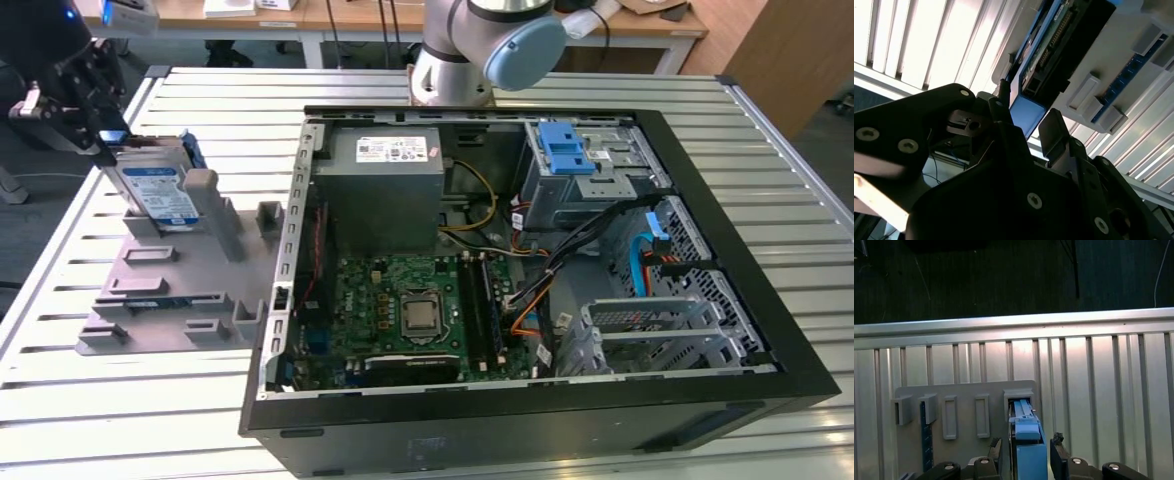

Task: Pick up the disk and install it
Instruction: 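Pick up the disk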

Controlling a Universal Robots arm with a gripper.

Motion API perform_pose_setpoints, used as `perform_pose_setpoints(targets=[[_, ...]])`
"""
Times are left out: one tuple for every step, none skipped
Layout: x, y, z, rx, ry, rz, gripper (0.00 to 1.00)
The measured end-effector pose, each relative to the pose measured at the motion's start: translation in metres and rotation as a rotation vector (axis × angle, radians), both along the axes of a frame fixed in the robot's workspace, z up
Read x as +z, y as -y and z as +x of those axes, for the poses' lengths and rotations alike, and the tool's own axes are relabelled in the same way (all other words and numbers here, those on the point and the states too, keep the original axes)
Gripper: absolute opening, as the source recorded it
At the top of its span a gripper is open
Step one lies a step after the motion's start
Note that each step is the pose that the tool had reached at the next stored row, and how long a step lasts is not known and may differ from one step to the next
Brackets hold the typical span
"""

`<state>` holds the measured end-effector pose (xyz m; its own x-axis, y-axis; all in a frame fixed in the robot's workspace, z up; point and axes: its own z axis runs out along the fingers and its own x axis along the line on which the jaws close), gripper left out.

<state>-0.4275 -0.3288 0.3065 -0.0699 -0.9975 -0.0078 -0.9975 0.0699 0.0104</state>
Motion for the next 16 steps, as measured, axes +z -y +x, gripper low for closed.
perform_pose_setpoints(targets=[[-0.0007,0.0,0.0,0.0,0.0,-0.0003,0.51],[-0.0015,0.0,0.0,0.0,0.0,-0.0006,0.51],[-0.0024,0.0,0.0,0.0,0.0,-0.0009,0.51],[-0.0033,0.0,0.0,0.0,0.0001,-0.0014,0.51],[-0.0041,0.0,0.0,0.0,0.0,-0.0024,0.51],[-0.0049,0.0,0.0,0.0,0.0,-0.0032,0.51],[-0.0056,0.0,0.0,0.0,0.0,-0.0039,0.51],[-0.0063,0.0,0.0,0.0,-0.0001,-0.0044,0.51],[-0.0071,0.0,0.0,0.0,0.0,-0.0047,0.51],[-0.0077,0.0,0.0,0.0,0.0,-0.0049,0.51],[-0.0084,0.0,0.0,0.0,0.0,-0.0049,0.51],[-0.0091,0.0,0.0,0.0,0.0,-0.0049,0.51],[-0.0097,0.0,0.0,0.0,0.0,-0.0049,0.51],[-0.0104,0.0,0.0,0.0,0.0,-0.0049,0.51],[-0.0111,0.0,0.0,0.0,0.0,-0.0049,0.51],[-0.0118,0.0,0.0,0.0,0.0,-0.0049,0.51]])
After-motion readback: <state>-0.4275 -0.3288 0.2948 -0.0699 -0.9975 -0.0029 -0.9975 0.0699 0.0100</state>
